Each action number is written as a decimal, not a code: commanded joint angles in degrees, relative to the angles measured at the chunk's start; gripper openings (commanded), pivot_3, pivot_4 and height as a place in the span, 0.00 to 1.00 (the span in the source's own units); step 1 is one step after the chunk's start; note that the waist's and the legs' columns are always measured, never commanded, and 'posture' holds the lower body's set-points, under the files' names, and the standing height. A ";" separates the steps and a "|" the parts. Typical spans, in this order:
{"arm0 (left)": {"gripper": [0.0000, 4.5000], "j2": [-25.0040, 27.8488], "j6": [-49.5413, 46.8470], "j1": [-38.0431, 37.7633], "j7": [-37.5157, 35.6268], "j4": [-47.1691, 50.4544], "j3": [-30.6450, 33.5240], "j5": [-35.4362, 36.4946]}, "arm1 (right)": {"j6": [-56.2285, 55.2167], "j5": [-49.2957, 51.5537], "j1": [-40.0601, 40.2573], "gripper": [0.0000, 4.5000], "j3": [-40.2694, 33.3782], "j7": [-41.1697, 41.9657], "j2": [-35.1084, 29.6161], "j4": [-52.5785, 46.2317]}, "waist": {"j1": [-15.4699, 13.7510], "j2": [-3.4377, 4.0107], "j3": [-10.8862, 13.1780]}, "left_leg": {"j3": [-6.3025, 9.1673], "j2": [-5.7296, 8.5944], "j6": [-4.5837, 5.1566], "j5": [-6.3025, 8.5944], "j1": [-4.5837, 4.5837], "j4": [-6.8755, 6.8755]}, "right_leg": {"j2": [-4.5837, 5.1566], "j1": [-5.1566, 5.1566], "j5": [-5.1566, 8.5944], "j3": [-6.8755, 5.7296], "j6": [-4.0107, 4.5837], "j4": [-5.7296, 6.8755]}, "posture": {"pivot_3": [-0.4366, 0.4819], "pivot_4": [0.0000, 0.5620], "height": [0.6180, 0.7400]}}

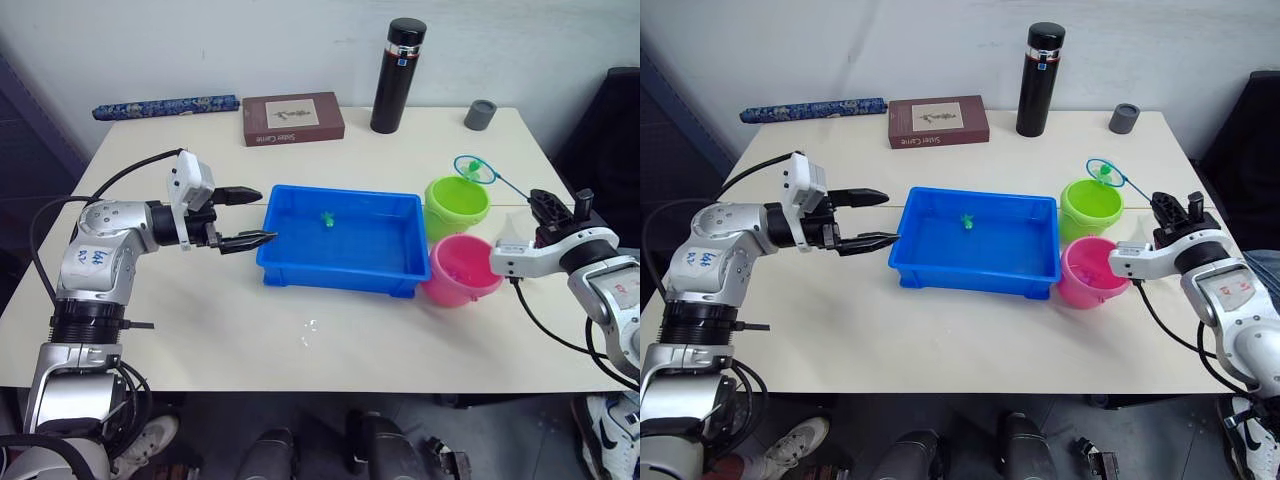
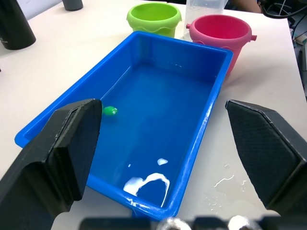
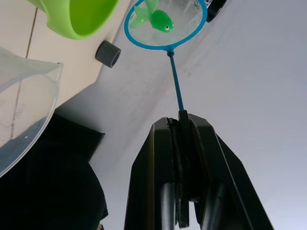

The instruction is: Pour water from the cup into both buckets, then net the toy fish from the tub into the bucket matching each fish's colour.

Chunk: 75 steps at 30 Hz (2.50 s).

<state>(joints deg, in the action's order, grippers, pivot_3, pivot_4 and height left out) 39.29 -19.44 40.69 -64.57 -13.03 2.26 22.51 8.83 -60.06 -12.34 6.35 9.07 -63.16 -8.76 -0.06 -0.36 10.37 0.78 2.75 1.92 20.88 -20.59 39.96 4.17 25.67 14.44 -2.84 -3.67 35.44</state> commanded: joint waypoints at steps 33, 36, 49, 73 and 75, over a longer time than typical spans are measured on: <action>0.99 0.77 -0.20 -0.62 1.01 3.28 1.97 0.78 | 3.24 -15.25 3.01 0.00 -4.15 -2.75 8.07 -3.66 | 0.05 0.00 0.00 | -0.09 0.00 -0.01 -0.01 0.10 0.02 | -0.06 -0.02 0.00 0.10 0.00 0.12 | 0.48 0.27 0.99; 0.99 0.76 -0.35 -0.87 1.11 3.52 2.11 0.94 | 2.67 -14.38 2.65 0.00 -4.79 -1.70 7.49 -3.42 | 0.07 0.00 0.00 | -0.11 0.00 -0.01 -0.01 0.10 0.03 | -0.06 -0.02 0.00 0.11 0.00 0.13 | 0.48 0.27 0.99; 0.99 0.79 -0.43 -1.42 1.36 3.75 2.36 1.30 | -1.06 -5.97 1.27 0.00 -6.35 1.05 8.84 -5.66 | 0.13 0.00 0.00 | -0.12 0.00 -0.01 -0.01 0.11 0.04 | -0.07 -0.02 0.00 0.12 0.00 0.15 | 0.48 0.27 0.99; 0.99 0.55 -0.73 -2.84 2.45 4.46 3.30 1.27 | 83.48 82.50 -31.20 0.00 -11.43 47.79 13.77 -20.96 | -0.16 0.00 0.00 | 0.11 -0.08 0.01 0.02 0.15 0.05 | 0.04 -0.11 0.03 0.01 0.05 0.10 | 0.48 0.27 0.99; 0.99 0.51 -0.82 -3.03 2.60 4.68 3.31 1.36 | 83.67 85.43 -31.90 0.00 -9.97 44.44 13.74 -18.77 | -0.20 0.00 0.00 | 0.11 -0.07 0.01 0.02 0.14 0.05 | 0.04 -0.11 0.03 -0.01 0.05 0.08 | 0.48 0.27 0.99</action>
<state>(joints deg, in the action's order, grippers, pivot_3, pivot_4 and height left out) 39.33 -20.11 37.62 -62.15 -10.87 4.04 22.91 91.46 22.46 -43.11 -4.34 56.47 -48.92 -28.73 -0.26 -0.36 10.37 0.88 2.70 1.93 20.90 -20.46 40.00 4.22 25.56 14.47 -2.84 -3.62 35.53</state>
